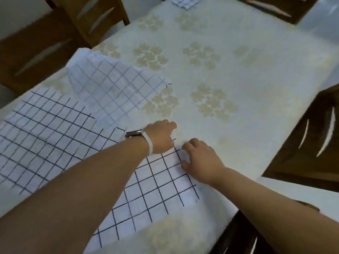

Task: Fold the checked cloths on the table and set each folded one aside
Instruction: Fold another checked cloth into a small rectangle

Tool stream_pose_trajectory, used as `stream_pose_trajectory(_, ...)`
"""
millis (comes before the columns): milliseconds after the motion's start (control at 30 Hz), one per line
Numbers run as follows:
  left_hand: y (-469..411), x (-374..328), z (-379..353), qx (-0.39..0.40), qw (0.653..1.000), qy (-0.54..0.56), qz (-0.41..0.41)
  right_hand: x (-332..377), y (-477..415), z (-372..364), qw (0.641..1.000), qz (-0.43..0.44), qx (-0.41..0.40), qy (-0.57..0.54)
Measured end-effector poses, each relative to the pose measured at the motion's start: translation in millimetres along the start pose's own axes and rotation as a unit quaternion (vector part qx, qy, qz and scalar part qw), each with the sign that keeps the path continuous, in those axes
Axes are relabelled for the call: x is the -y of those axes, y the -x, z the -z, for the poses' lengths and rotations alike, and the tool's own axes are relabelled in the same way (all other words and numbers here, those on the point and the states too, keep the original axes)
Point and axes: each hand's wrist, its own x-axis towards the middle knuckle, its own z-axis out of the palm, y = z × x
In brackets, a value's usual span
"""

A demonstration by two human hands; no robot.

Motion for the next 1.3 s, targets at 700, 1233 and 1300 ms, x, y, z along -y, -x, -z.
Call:
stream_pose_trajectory(700, 25, -27, 49, 0.044, 0.986, -0.104, -0.121, 6, 42, -19, 0.952, -0.132, -0.037, -0.274)
stream_pose_trajectory(1233, 98, 0, 91, -0.123, 0.975, -0.144, -0.118, 24, 84, 55, 0.952, -0.147, -0.135, -0.231)
stream_pose_trajectory(1300, 112, 8, 92, -0.136, 0.967, -0.175, -0.122, 40, 90, 65, 0.958, -0.131, -0.135, -0.214)
